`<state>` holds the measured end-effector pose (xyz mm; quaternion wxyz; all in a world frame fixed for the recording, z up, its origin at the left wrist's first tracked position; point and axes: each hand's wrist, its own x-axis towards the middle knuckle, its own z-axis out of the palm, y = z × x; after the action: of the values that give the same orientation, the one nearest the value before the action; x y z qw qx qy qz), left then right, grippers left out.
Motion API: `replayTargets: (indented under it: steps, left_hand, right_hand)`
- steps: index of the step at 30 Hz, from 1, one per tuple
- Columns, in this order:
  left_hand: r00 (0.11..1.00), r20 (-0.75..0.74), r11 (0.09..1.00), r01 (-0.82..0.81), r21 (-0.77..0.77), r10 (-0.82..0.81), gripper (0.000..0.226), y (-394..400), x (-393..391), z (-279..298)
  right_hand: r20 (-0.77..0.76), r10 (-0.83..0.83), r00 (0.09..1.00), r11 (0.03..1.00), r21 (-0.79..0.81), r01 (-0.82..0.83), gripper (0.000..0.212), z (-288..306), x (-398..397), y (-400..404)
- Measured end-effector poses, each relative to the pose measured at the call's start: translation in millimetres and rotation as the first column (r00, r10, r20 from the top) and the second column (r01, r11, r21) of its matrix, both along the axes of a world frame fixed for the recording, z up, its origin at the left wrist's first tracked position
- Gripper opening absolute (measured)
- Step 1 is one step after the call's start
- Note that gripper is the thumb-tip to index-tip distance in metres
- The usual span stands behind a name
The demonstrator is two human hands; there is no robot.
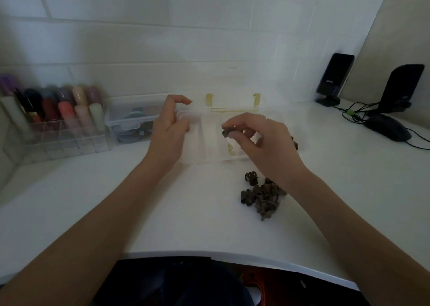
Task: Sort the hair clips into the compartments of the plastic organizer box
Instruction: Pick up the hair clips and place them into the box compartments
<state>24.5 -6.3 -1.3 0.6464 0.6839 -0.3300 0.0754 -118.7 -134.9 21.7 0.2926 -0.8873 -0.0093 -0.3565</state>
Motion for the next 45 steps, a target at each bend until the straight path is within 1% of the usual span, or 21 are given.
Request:
replayTargets:
  steps: [3,6,9,11,14,16,17,18,19,20,21,23,25,26,29,31,34,37,38,42,45]
  left_hand:
    - [0.999,0.038,1.000,-0.001,0.010,0.000,0.037,-2.1,-3.6,-1.3]
    - [0.998,0.068,1.000,-0.005,0.011,0.004,0.036,-1.8,-4.2,-2.2]
    - [0.996,0.084,1.000,0.000,0.011,-0.001,0.035,-0.3,-4.7,-2.4]
    - [0.996,0.093,1.000,-0.004,0.007,0.003,0.035,-0.4,-4.9,-2.4]
    - [0.996,0.084,1.000,-0.004,-0.002,0.004,0.035,-0.5,-4.6,-1.9]
    - [0.995,0.100,1.000,-0.010,0.003,0.010,0.036,0.4,-4.3,-2.2]
    - [0.992,0.121,1.000,-0.022,0.008,0.021,0.036,0.8,-4.9,-2.7]
    - [0.989,0.144,0.999,-0.033,0.013,0.030,0.037,1.2,-5.8,-2.9]
    - [0.986,0.165,0.999,-0.038,0.016,0.035,0.038,1.7,-6.9,-3.0]
    - [0.983,0.179,0.999,-0.038,0.020,0.034,0.039,2.3,-7.8,-2.6]
    - [0.982,0.188,0.999,-0.037,0.026,0.031,0.040,2.9,-8.4,-2.2]
    - [0.978,0.206,0.998,-0.041,0.038,0.033,0.042,3.1,-9.3,-1.7]
    - [0.972,0.231,0.997,-0.053,0.051,0.040,0.044,3.0,-11.2,-1.1]
    - [0.970,0.242,0.997,-0.055,0.056,0.040,0.044,3.1,-12.1,-0.8]
    - [0.969,0.243,0.997,-0.049,0.055,0.034,0.046,2.4,-12.4,-0.6]
    - [0.970,0.240,0.998,-0.041,0.051,0.027,0.046,0.9,-13.2,-0.3]
    - [0.970,0.241,0.998,-0.035,0.052,0.022,0.045,-0.4,-16.6,0.1]
    - [0.973,0.228,0.998,-0.037,0.041,0.026,0.045,-2.1,-16.0,0.3]
    - [0.975,0.220,0.999,-0.037,0.036,0.028,0.046,-3.1,-15.2,0.4]
    - [0.980,0.195,0.999,-0.040,0.021,0.035,0.046,-5.6,-13.7,0.3]
    - [0.979,0.199,0.999,-0.039,0.027,0.033,0.047,-5.1,-14.1,0.9]
  right_hand:
    - [0.005,-0.001,1.000,0.988,-0.156,0.001,0.020,-7.6,3.3,-0.3]
    - [-0.044,-0.010,0.999,0.973,-0.231,-0.001,0.027,-11.3,5.4,-1.0]
    - [-0.061,-0.026,0.998,0.974,-0.225,0.012,0.028,-7.8,3.8,-3.7]
    - [-0.063,-0.048,0.997,0.983,-0.183,0.036,0.025,-3.2,2.2,-9.6]
    - [-0.005,-0.088,0.996,0.988,-0.124,0.087,0.014,2.3,-0.1,-16.0]
    - [0.026,-0.130,0.991,0.981,-0.142,0.133,0.009,1.4,-2.1,-12.3]
    - [-0.003,-0.154,0.988,0.971,-0.184,0.150,0.008,0.3,-3.5,-6.8]
    - [-0.070,-0.183,0.981,0.953,-0.259,0.159,0.012,-1.4,-4.2,0.7]
    - [-0.144,-0.222,0.964,0.919,-0.362,0.158,0.021,-3.8,-4.5,8.6]
    - [-0.186,-0.269,0.945,0.870,-0.468,0.156,0.029,-7.0,-3.3,14.5]
    - [-0.196,-0.312,0.929,0.818,-0.553,0.158,0.036,-9.2,-1.3,19.3]
    - [-0.205,-0.357,0.911,0.771,-0.616,0.163,0.039,-9.8,2.9,25.0]
    - [-0.252,-0.377,0.891,0.771,-0.618,0.152,0.038,-8.6,6.9,27.0]
    - [-0.293,-0.372,0.881,0.791,-0.597,0.136,0.036,-8.3,8.8,27.4]
    - [-0.376,-0.339,0.862,0.878,-0.456,0.146,0.026,-5.7,12.1,26.7]
    - [-0.377,-0.356,0.855,0.897,-0.395,0.199,0.017,-5.4,14.2,24.5]
    - [-0.354,-0.429,0.831,0.865,-0.425,0.266,0.014,-7.6,17.1,24.2]
    - [-0.296,-0.499,0.815,0.807,-0.502,0.312,0.016,-8.7,20.2,24.1]
    - [-0.295,-0.505,0.811,0.800,-0.511,0.313,0.019,-7.9,21.0,23.6]
    - [-0.382,-0.478,0.791,0.840,-0.464,0.283,0.028,-1.4,23.0,19.8]
    - [-0.395,-0.452,0.800,0.850,-0.463,0.252,0.024,-0.3,22.4,16.3]
